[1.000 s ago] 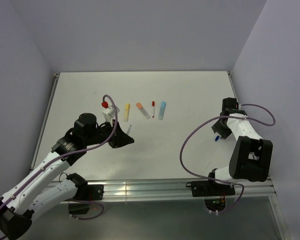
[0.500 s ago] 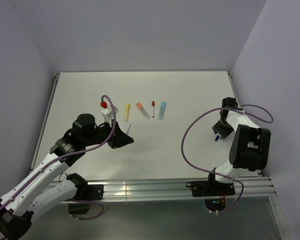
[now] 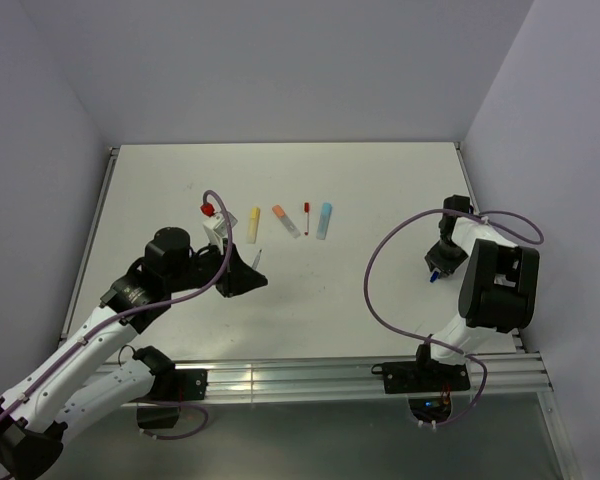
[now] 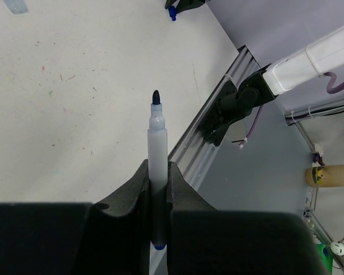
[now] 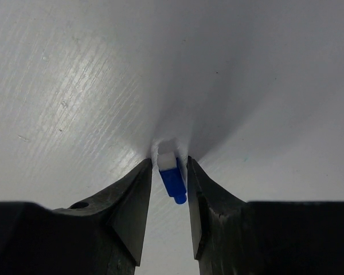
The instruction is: Insert the pens into the pen caps
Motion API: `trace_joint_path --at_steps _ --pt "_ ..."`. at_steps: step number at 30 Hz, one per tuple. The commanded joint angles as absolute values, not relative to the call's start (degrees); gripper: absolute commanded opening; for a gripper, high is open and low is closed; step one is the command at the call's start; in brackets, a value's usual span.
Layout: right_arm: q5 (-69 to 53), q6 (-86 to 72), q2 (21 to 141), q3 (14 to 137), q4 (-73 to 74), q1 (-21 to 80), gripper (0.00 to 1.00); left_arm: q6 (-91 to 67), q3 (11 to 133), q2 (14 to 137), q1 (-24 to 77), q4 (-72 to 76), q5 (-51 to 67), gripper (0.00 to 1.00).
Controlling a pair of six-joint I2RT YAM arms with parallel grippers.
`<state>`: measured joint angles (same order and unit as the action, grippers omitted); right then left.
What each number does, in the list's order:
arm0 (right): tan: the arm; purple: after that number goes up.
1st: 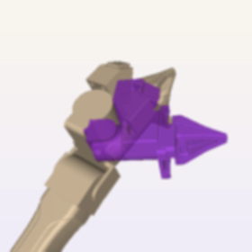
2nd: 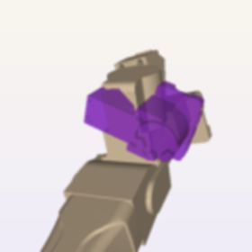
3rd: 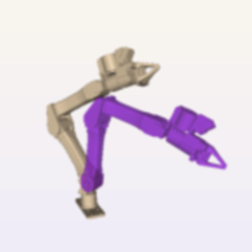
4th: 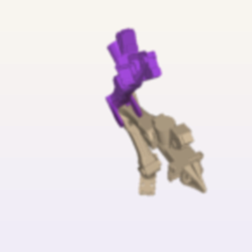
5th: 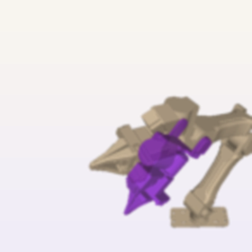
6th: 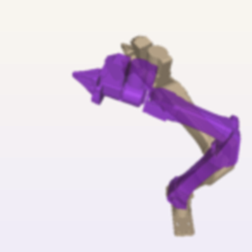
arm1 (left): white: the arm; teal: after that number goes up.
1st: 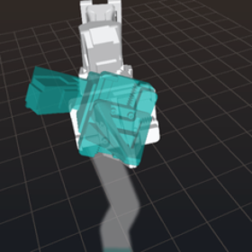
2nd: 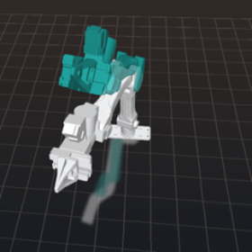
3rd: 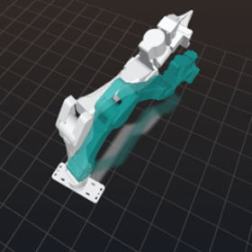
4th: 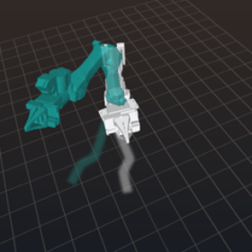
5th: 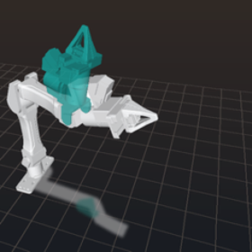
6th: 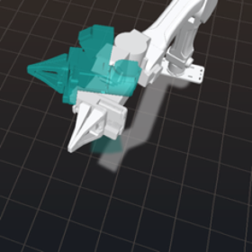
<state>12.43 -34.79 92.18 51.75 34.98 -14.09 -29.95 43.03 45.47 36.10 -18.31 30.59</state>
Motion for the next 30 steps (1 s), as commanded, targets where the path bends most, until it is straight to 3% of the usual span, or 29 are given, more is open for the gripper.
trace_joint_path --at_steps 1,3,12,16,23,30 --pt "13.7 -34.4 92.8 53.6 33.7 -14.5 0.38 -28.8 43.2 44.9 35.9 -16.4 31.5 0.0" --pt "14.1 -34.4 93.0 53.5 33.7 -14.5 0.38 -28.8 43.2 44.9 35.9 -16.4 31.6 0.0" --pt "14.4 -34.4 93.9 52.6 33.2 -14.5 0.17 -28.8 43.2 44.9 35.9 -16.5 31.2 0.0" --pt "14.2 -34.2 94.0 51.7 32.6 -14.5 0.0 -28.7 43.1 44.9 35.8 -16.8 30.7 0.0" --pt "5.9 -34.1 86.1 53.7 32.3 -12.8 0.0 -29.7 43.1 46.7 35.4 -14.0 32.8 0.0" --pt "-1.5 -37.1 79.0 61.8 31.9 -0.5 0.0 -33.6 47.2 54.3 34.2 -6.5 36.7 0.0"
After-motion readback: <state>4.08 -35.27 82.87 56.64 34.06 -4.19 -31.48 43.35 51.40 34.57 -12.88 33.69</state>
